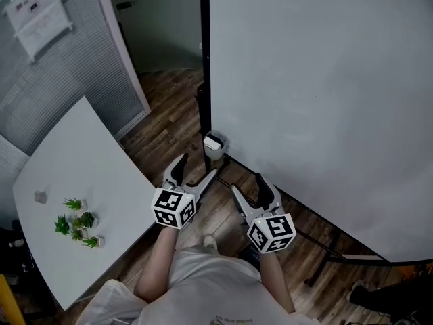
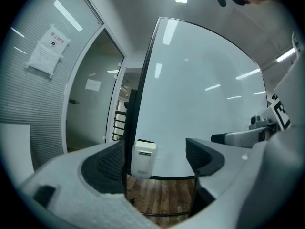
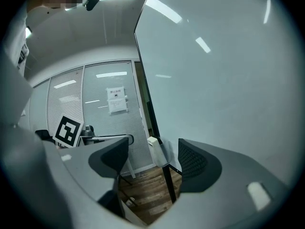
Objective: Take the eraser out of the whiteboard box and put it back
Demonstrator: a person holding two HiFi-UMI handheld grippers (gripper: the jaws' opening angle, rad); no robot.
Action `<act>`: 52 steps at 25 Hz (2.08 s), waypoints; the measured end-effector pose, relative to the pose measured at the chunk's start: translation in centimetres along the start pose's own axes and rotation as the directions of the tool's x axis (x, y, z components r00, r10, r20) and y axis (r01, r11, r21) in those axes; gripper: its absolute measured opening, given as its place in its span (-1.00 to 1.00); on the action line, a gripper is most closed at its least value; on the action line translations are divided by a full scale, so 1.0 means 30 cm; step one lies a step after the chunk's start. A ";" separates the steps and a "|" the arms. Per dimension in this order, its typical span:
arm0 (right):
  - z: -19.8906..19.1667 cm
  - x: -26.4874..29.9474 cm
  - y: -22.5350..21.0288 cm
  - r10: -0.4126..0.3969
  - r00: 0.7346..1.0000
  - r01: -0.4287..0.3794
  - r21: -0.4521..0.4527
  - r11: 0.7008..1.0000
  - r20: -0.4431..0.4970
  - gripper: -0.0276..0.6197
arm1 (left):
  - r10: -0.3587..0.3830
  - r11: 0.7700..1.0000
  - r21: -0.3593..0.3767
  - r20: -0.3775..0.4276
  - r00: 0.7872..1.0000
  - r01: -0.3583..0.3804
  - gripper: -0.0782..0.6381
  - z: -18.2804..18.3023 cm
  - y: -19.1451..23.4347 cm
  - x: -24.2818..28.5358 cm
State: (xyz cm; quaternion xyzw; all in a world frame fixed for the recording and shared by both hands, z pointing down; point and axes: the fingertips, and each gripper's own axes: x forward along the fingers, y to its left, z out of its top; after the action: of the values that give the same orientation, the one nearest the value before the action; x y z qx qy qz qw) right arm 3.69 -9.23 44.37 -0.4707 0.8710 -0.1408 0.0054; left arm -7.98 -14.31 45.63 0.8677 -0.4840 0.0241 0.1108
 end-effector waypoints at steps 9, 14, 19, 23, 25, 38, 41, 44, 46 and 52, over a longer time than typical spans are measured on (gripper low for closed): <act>0.030 0.065 -0.058 -0.060 0.998 0.061 -0.010 0.998 0.032 0.09 | -0.050 0.999 0.012 -0.010 0.999 0.050 0.32 0.002 0.039 0.103; 0.032 0.061 -0.074 -0.073 0.997 0.073 0.003 0.997 0.027 0.09 | -0.056 0.998 0.013 -0.025 0.998 0.056 0.32 -0.007 0.038 0.123; 0.030 0.085 -0.071 -0.055 0.998 0.055 -0.003 0.998 0.021 0.09 | -0.061 0.998 0.031 -0.015 0.998 0.061 0.32 0.006 0.030 0.131; 0.028 0.122 -0.054 -0.023 1.000 0.023 -0.014 1.000 0.009 0.09 | -0.053 0.998 0.026 0.003 0.999 0.052 0.31 0.018 0.045 0.139; 0.032 0.138 -0.055 -0.013 1.000 0.013 -0.018 1.000 0.009 0.09 | -0.047 0.998 0.030 0.000 0.999 0.047 0.31 0.020 0.054 0.151; 0.019 0.189 -0.095 0.004 1.000 -0.004 0.004 1.000 -0.007 0.08 | -0.044 0.997 0.061 -0.035 0.998 0.046 0.29 -0.004 0.060 0.216; 0.018 0.200 -0.095 0.009 1.000 -0.009 0.008 1.000 -0.006 0.08 | -0.050 0.996 0.067 -0.045 0.998 0.053 0.28 -0.011 0.057 0.230; 0.013 0.212 -0.093 0.015 1.000 -0.014 0.012 1.000 -0.009 0.08 | -0.044 0.994 0.099 -0.046 0.998 0.048 0.26 -0.009 0.062 0.242; 0.010 0.217 -0.092 0.017 1.000 -0.017 0.011 1.000 -0.012 0.08 | -0.035 0.990 0.135 -0.051 0.998 0.041 0.22 -0.006 0.067 0.250; 0.010 0.232 -0.099 0.021 1.000 -0.021 0.013 1.000 -0.019 0.08 | -0.036 0.988 0.145 -0.063 0.997 0.045 0.19 -0.011 0.075 0.282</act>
State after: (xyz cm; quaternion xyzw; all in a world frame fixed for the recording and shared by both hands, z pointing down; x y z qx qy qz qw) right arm 2.29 -16.56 45.67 -0.4603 0.8749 -0.1508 0.0016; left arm -5.37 -22.43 47.59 0.8820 -0.4596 0.0833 0.0621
